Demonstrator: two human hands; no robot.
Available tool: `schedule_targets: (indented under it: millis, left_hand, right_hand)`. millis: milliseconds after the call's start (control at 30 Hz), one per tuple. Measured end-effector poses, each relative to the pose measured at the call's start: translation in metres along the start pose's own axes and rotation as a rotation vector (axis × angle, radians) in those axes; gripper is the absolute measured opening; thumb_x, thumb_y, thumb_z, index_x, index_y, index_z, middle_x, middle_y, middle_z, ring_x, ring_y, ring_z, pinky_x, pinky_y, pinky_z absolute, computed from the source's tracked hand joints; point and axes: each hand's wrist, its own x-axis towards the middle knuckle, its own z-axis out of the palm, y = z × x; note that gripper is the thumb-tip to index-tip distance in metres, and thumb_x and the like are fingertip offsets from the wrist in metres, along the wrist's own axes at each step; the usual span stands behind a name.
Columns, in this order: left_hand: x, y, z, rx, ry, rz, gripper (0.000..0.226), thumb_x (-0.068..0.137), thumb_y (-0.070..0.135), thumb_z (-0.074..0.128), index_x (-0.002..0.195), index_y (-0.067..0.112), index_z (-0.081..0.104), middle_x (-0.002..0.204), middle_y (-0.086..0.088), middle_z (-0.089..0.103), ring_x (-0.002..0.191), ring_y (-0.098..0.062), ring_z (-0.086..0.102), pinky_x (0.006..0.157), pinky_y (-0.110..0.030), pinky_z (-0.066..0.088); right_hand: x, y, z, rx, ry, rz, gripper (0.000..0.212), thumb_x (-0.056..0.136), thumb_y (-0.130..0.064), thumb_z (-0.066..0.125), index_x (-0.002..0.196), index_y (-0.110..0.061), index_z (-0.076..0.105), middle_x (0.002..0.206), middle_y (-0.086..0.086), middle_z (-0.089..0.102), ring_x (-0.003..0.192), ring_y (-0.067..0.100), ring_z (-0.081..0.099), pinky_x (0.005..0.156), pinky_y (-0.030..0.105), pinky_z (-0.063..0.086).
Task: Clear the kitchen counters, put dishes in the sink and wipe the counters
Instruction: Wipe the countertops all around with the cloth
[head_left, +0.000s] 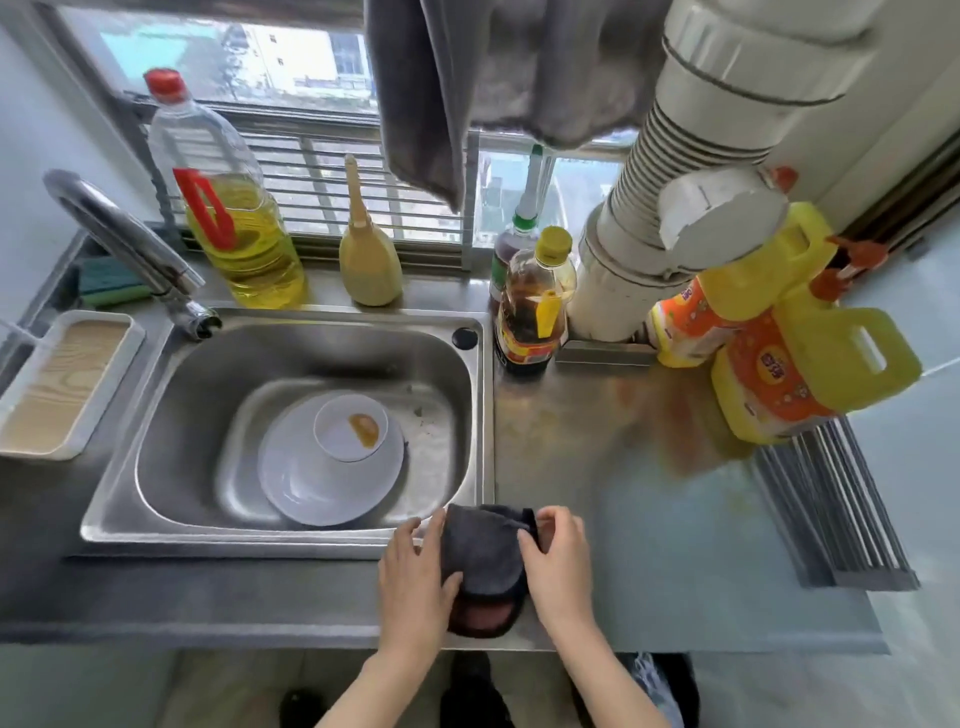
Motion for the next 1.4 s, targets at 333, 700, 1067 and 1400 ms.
schedule_targets:
  millis: [333,700,1067,1400]
  left_hand:
    - [0.003,-0.009,-0.002,-0.238,-0.021,0.018,0.027,0.084,0.017,0.063,0.11,0.02,0.058,0.114,0.011,0.042,0.102,-0.006,0.051,0.092,-0.025,0.044]
    - [0.003,-0.007,-0.05,-0.491,0.043,-0.107,0.021,0.086,0.012,0.063,0.103,0.022,0.057,0.111,0.002,0.057,0.091,-0.001,0.057,0.074,-0.002,0.039]
    - [-0.012,-0.028,-0.164,-0.873,0.26,-0.112,0.101,0.049,0.066,0.073,0.136,0.035,0.032,0.135,0.013,0.042,0.121,-0.001,0.043,0.095,-0.022,0.035]
    - [-0.162,-0.175,-0.208,-1.218,0.53,-0.232,0.098,0.041,0.05,0.089,0.122,0.014,0.046,0.106,0.008,0.069,0.101,0.0,0.061,0.083,-0.013,0.045]
  right_hand:
    - [0.15,-0.14,-0.036,0.215,0.238,-0.279,0.039,0.085,-0.028,0.067,0.11,-0.005,0.047,0.109,0.008,0.052,0.094,0.022,0.055,0.078,0.029,0.046]
    - [0.132,-0.151,-0.045,0.016,0.169,-0.663,0.019,0.098,-0.023,0.045,0.09,-0.008,0.053,0.079,0.0,0.053,0.069,0.014,0.048,0.061,0.019,0.029]
    - [0.008,-0.204,-0.015,0.11,-0.679,-0.905,0.015,0.099,-0.016,0.042,0.088,-0.006,0.04,0.072,-0.007,0.045,0.065,0.005,0.041,0.062,0.03,0.038]
    - [-0.158,-0.24,0.128,0.066,-1.051,-1.045,0.019,0.086,-0.043,0.049,0.081,-0.025,0.049,0.067,-0.01,0.048,0.063,0.008,0.045,0.059,0.034,0.041]
